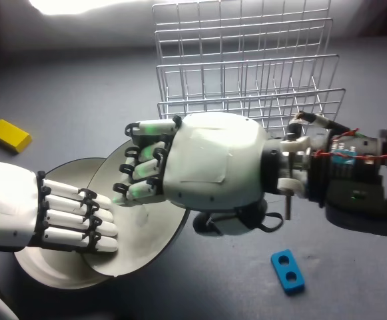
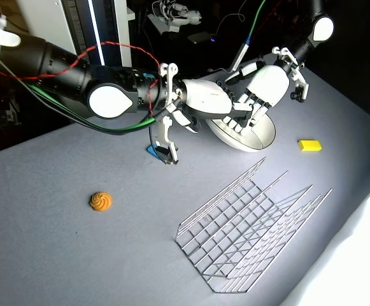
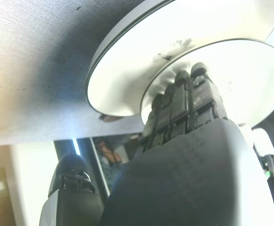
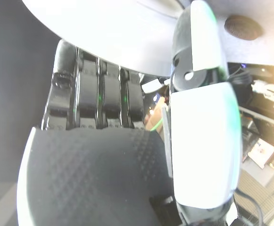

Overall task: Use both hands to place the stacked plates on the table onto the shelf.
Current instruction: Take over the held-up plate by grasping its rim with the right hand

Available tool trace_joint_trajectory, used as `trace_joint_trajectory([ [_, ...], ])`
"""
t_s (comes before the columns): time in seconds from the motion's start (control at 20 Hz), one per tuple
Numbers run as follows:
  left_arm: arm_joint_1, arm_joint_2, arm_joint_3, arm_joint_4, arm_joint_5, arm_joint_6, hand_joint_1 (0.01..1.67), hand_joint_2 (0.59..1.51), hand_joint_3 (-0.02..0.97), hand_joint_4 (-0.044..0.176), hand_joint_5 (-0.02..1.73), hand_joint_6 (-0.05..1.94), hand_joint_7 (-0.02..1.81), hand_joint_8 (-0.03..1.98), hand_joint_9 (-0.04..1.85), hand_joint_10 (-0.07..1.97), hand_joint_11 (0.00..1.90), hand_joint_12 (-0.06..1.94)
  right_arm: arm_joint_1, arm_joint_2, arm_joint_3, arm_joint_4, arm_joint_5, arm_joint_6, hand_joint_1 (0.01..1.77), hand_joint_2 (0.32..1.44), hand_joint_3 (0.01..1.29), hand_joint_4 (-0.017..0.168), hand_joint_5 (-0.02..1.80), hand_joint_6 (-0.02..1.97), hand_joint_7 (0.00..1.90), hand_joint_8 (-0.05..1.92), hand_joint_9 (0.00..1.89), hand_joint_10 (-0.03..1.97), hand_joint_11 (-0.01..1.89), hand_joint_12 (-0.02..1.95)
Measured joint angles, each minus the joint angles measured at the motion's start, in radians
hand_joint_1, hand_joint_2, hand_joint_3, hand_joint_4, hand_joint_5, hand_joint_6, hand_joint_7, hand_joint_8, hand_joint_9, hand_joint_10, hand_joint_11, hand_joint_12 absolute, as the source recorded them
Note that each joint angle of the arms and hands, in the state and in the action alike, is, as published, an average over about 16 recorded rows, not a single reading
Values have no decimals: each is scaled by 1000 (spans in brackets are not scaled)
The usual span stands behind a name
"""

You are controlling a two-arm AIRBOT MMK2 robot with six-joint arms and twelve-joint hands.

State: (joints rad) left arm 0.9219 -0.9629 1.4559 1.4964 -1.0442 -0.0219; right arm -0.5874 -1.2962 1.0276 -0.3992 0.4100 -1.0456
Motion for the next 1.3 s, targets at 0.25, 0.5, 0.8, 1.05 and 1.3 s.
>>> trace_joint_trajectory([
  [0.25,-7,1,-8,3,4,-12,14,1063,18,-9,26,-20,10,-13,21,12,14,-5,-13,-55,43,2,11,-16,1207,968,18,6,587,23,638,14,603,49,138,1220],
  [0.5,-15,3,-17,8,9,-21,14,1061,17,-9,32,-21,9,-14,20,10,14,-4,-24,-87,66,7,27,-33,1263,968,18,6,717,25,773,13,745,51,315,1158],
  [0.8,-18,4,-24,9,13,-24,14,1061,17,-9,40,-20,9,-14,28,4,15,-4,-33,-100,75,8,52,-48,1323,962,17,6,843,305,922,117,882,219,576,1174],
  [1.05,-21,4,-25,9,13,-24,14,1063,18,-9,41,-21,13,-14,37,3,15,-4,-29,-99,76,7,65,-50,1346,943,15,6,915,589,1006,257,963,379,755,1181],
  [1.3,-38,9,-29,15,10,-25,14,1069,18,-8,59,-17,38,-7,48,4,15,-4,-19,-95,74,9,69,-51,1342,926,13,6,931,905,1036,407,1012,448,847,1186],
])
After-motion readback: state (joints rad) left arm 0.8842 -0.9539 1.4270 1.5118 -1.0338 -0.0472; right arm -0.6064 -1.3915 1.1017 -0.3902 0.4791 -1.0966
